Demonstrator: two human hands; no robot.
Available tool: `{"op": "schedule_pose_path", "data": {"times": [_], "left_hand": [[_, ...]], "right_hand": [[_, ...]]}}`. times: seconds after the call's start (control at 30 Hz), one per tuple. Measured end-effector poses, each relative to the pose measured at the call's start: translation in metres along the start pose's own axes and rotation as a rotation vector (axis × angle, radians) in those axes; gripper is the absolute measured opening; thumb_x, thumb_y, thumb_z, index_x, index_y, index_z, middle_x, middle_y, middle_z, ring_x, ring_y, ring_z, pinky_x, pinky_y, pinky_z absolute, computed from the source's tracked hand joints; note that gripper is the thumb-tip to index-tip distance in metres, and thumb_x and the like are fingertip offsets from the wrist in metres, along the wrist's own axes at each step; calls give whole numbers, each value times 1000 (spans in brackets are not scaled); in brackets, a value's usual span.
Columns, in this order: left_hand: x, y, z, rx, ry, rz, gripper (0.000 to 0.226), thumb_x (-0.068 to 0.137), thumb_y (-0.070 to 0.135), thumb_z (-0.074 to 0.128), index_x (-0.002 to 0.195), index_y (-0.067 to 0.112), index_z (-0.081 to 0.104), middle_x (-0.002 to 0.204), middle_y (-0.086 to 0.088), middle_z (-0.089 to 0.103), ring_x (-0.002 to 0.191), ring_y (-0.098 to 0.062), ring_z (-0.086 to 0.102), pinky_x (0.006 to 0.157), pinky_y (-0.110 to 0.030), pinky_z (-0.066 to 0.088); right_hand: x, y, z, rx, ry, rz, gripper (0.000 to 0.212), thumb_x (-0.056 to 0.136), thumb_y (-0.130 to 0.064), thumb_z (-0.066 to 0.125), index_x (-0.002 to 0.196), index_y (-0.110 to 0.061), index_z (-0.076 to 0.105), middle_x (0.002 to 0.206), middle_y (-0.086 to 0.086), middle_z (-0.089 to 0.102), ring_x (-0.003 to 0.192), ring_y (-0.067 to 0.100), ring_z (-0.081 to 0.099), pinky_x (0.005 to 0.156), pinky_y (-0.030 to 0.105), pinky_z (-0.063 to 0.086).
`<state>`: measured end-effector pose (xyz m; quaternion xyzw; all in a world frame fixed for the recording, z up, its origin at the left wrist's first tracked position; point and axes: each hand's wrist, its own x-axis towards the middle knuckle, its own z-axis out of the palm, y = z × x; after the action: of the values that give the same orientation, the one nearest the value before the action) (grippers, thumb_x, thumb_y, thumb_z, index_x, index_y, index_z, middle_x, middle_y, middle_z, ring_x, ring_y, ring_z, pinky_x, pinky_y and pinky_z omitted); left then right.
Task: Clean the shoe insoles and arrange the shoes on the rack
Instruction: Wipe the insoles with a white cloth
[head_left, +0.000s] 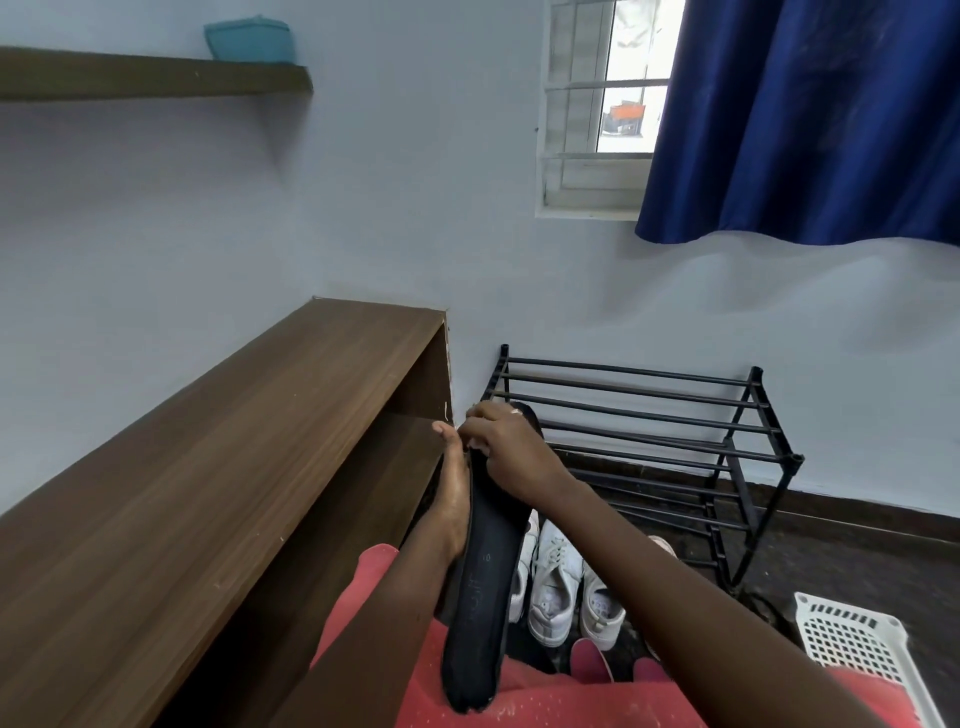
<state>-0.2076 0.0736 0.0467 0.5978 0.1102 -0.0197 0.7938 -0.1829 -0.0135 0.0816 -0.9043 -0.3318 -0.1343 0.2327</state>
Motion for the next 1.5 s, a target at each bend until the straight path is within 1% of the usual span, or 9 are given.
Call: {"op": "schedule_pose_path", "data": {"times": [0.1, 0.33, 0.47, 0.57, 0.77, 1.0, 1.2, 1.33, 1.5], "left_hand": [[-8, 5, 0, -110, -95, -102, 83, 87, 70, 8, 112, 12, 62, 99, -12, 70, 95, -22, 67, 70, -28, 55], [-6, 4, 5, -223, -174, -145, 86, 82, 75, 9, 119, 18, 61, 103, -11, 71, 90, -24, 70, 74, -36, 58], [-3, 4, -2, -312, -127, -176, 99, 76, 82, 13, 129, 10, 56, 123, -21, 61, 109, -32, 62, 83, -38, 55], [0, 5, -3, -350, -69, -197, 103, 73, 85, 16, 126, 7, 59, 127, -23, 58, 117, -35, 56, 97, -42, 46], [-4, 8, 1, -430, -84, -183, 81, 86, 74, 19, 120, 12, 61, 110, -17, 66, 104, -27, 60, 84, -35, 47], [7, 5, -6, -389, -44, -218, 94, 83, 78, 14, 127, 6, 57, 107, -19, 67, 105, -31, 59, 88, -36, 46], [13, 4, -10, -342, 161, -249, 91, 83, 76, 27, 124, 1, 56, 120, -21, 60, 113, -32, 57, 100, -45, 45], [6, 0, -5, -332, 57, -239, 79, 83, 71, 35, 109, 2, 65, 104, -25, 67, 91, -29, 67, 86, -42, 50], [0, -4, -1, -404, -143, -224, 67, 93, 61, 28, 118, 9, 61, 99, -16, 71, 84, -25, 70, 73, -33, 55]], "right_hand": [[1, 9, -3, -57, 55, 110, 26, 88, 3, 51, 108, -6, 64, 108, 14, 58, 102, 31, 49, 81, 31, 37], [7, 12, -17, -203, 187, 384, 30, 85, 9, 39, 107, 2, 58, 117, 20, 51, 112, 37, 41, 89, 38, 36], [2, 10, -8, -213, 334, 480, 21, 72, 15, 50, 82, 4, 65, 106, 22, 60, 99, 42, 52, 77, 42, 43], [-3, 3, 1, -134, 393, 431, 25, 64, 9, 46, 75, 3, 68, 88, 18, 63, 83, 40, 58, 64, 38, 48], [-3, -10, -3, -147, 502, 267, 34, 72, -9, 40, 72, -8, 73, 76, 5, 70, 77, 30, 61, 61, 30, 49], [2, -3, -1, -58, 110, 288, 22, 80, 2, 60, 87, -10, 77, 99, 12, 58, 100, 33, 47, 76, 30, 34], [-4, -8, -6, -51, -207, 317, 33, 82, 2, 55, 94, -22, 75, 101, 7, 66, 93, 27, 62, 74, 30, 49], [0, -8, -12, -145, -92, 333, 25, 83, -2, 53, 96, -14, 71, 97, 12, 67, 94, 31, 60, 66, 30, 41], [13, 2, -23, -338, 205, 307, 29, 89, 0, 46, 105, -9, 69, 102, 11, 67, 99, 33, 55, 72, 32, 40]]}}
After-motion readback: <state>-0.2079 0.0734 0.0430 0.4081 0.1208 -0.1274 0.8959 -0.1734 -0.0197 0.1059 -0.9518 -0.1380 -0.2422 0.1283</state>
